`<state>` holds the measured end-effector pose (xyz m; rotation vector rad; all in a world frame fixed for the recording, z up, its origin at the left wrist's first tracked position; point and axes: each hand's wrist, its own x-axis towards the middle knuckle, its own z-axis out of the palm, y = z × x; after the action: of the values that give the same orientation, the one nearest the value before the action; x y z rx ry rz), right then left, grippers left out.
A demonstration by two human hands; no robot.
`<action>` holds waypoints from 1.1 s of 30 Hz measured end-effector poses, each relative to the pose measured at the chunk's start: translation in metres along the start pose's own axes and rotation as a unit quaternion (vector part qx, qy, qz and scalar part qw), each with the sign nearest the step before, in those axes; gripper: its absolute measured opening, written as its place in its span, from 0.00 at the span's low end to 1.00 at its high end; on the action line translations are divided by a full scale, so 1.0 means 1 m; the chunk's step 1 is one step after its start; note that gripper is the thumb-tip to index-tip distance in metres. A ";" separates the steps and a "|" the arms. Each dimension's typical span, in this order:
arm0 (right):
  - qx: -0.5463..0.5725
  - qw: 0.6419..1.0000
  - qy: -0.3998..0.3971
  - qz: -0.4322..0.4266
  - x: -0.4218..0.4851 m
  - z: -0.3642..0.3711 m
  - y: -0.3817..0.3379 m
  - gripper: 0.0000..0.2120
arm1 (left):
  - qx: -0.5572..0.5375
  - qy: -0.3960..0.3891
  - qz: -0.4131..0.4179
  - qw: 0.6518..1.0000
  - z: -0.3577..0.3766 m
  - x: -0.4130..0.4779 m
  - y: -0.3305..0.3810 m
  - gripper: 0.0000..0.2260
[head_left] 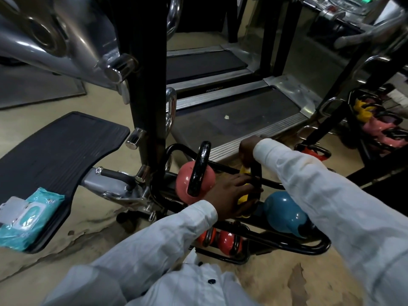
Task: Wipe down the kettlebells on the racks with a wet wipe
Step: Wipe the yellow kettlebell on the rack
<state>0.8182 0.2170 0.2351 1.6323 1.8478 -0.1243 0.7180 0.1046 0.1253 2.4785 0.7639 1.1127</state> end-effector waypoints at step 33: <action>0.032 0.999 0.031 0.024 0.013 0.021 -0.002 0.22 | 0.174 -0.114 0.084 0.974 0.004 -0.045 0.002 0.24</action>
<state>0.8249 0.2176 0.2119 1.7415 1.8655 -0.1134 0.6966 0.0762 0.0972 2.9480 0.7451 0.7749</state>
